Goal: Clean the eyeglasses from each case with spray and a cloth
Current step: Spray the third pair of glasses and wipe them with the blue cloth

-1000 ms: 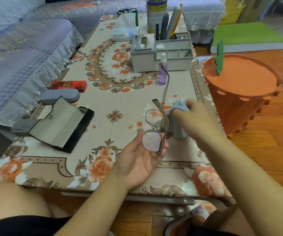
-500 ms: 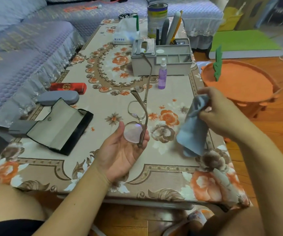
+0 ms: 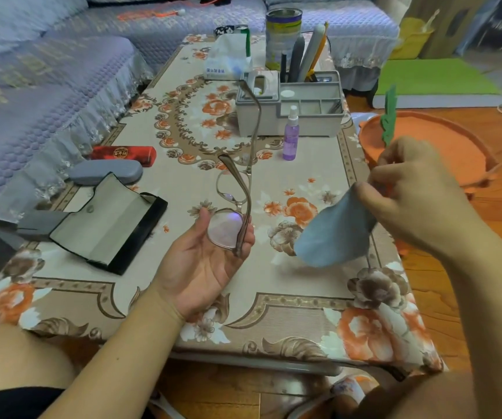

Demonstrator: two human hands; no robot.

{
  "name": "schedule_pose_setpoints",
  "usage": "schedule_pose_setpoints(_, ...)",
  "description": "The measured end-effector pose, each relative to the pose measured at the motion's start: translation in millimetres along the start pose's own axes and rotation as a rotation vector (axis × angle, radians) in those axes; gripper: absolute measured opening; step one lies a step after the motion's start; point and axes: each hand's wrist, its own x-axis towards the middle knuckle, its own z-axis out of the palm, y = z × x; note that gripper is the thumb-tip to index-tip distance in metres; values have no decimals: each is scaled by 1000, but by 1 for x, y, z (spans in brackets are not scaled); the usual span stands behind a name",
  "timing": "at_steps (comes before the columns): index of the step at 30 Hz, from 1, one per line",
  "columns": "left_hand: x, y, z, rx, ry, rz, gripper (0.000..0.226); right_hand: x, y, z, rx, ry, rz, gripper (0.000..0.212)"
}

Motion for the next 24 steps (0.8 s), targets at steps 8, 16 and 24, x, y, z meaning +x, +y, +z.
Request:
schedule_pose_setpoints(8, 1, -11, 1, 36, 12, -69, 72, 0, -8, -1, 280, -21, 253, 42)
schedule_pose_setpoints(16, 5, -35, -1, 17, -82, -216, 63, -1, -34, 26, 1121, -342, 453, 9)
schedule_pose_setpoints(24, 10, -60, 5, -28, -131, -240, 64, -6, -57, 55, 784, -68, 208, 19)
